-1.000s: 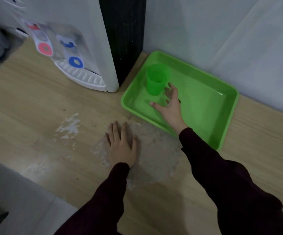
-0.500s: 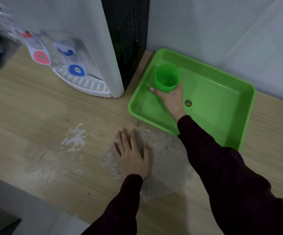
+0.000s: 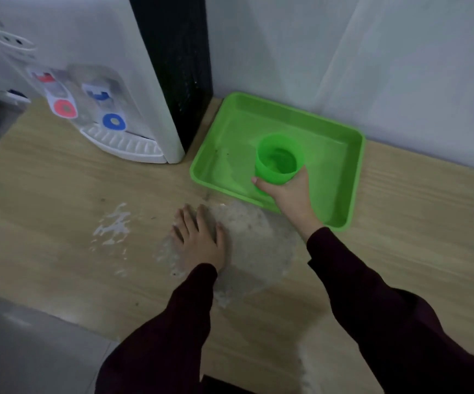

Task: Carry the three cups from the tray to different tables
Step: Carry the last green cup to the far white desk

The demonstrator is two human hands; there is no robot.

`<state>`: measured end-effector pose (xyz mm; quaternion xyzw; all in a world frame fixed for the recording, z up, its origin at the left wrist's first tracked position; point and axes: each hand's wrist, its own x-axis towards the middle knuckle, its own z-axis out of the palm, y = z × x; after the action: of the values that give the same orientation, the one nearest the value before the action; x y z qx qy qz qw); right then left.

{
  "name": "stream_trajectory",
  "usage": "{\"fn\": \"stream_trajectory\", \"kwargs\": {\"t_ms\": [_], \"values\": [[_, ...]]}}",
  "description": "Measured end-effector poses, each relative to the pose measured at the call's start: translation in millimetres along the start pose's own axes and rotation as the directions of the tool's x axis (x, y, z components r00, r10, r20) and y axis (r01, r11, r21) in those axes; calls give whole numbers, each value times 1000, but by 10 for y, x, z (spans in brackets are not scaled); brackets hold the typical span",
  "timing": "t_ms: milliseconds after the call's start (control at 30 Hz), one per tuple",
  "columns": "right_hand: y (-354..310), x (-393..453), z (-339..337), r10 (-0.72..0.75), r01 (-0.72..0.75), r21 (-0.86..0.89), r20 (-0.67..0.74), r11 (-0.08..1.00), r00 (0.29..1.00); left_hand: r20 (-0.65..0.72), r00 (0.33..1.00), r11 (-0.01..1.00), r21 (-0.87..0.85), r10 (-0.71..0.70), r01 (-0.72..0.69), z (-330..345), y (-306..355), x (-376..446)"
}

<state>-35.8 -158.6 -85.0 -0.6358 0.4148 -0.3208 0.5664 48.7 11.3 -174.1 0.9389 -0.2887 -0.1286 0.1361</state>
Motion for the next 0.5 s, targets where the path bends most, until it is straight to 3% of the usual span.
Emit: {"fn": "stream_trajectory", "kwargs": {"t_ms": [300,400,500], "values": [[-261,-1271,-1175,-63,63,-6,-175,998,983,158,987,998,-59,10,0,-267,37,-112],[-219,-1757,-1606,-65,61,-23,-253,998,965,149,989,955,-294,6,38,-362,232,-427],[-143,-2293,-2028,-70,62,-35,-342,997,937,156,983,875,-484,94,-7,-369,526,-994]]}}
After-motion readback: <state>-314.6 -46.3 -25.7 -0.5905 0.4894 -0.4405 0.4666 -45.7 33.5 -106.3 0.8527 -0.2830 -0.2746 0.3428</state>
